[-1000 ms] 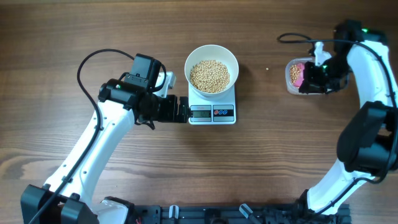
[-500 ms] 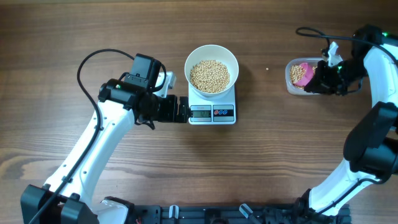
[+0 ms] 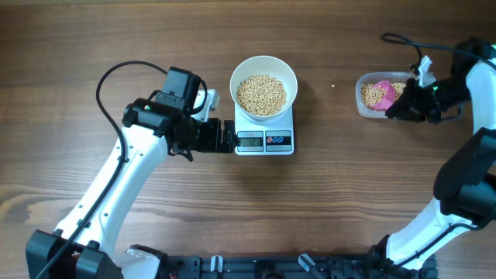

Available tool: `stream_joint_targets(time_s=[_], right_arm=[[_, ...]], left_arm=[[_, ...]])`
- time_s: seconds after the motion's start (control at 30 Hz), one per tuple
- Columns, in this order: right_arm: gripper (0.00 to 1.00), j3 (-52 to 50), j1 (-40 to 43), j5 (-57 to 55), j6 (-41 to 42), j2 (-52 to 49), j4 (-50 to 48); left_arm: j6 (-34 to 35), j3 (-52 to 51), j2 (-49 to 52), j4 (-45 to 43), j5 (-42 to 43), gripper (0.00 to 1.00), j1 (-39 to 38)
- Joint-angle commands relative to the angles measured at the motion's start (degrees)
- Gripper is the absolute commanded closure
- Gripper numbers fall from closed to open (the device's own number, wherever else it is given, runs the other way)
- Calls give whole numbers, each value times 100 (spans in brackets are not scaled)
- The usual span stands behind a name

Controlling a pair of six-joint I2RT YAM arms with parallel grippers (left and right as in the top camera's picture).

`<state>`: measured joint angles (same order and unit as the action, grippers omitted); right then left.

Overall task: Scoop item into bowl and weigh 150g on scale
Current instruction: 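Lower the scoop into the soybeans and drag it to fill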

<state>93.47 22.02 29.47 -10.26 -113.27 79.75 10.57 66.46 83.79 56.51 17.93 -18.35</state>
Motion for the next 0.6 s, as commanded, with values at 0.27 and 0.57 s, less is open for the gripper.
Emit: stream_joint_targets(time_s=[0.27,0.57], right_arm=[[96,-22,608,682,-820,-63,461],[96,-17,848,719,-1248,-61,741]], left_arm=[[-114,-9,37,0,66,0,15],[-114,-9,37,0,66,0,15]])
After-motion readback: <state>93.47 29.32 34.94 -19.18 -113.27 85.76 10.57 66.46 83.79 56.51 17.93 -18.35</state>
